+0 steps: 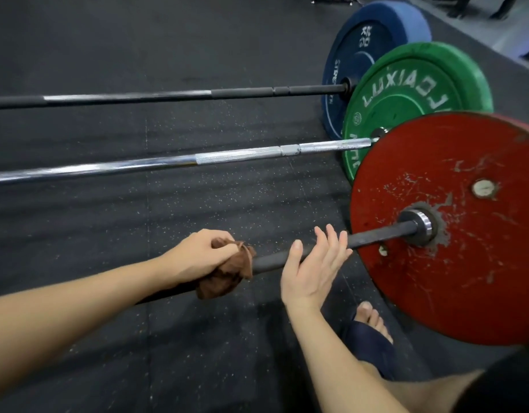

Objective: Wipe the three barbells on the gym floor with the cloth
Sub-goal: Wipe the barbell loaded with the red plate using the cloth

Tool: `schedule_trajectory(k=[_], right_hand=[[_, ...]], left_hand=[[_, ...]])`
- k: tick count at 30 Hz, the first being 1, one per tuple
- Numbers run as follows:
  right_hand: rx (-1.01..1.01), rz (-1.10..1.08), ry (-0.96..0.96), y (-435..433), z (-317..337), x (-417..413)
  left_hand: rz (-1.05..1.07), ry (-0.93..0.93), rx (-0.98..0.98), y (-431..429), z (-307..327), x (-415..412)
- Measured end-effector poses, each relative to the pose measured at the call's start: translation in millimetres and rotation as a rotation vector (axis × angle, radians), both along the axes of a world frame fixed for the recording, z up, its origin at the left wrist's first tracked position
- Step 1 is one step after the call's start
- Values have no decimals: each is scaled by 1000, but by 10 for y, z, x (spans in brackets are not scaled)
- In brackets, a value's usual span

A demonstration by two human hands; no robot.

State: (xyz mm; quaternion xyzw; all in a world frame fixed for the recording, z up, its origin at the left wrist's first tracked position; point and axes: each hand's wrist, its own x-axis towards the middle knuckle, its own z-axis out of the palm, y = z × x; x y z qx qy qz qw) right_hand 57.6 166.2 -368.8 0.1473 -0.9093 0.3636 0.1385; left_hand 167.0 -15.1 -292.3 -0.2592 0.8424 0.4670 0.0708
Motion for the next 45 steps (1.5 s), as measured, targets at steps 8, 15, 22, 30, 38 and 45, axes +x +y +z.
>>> schedule_trajectory(k=[8, 15, 22, 30, 38, 45], right_hand=[[112, 29, 16, 290, 294, -610], [151, 50, 91, 512, 72, -749], [-7, 66, 117, 460, -35, -781], [65, 72, 122, 492, -21, -811], [164, 24, 128, 501, 34, -735], [119, -8, 134, 463, 28, -697]], left_hand=[[24, 2, -27, 140, -88, -286], [-41, 20, -6, 514, -81, -872], [-160, 9, -35, 823, -39, -1376], [-227, 16, -15, 810, 65, -1429], [-223, -1, -41, 598, 149, -945], [-163, -41, -68, 341, 53, -628]])
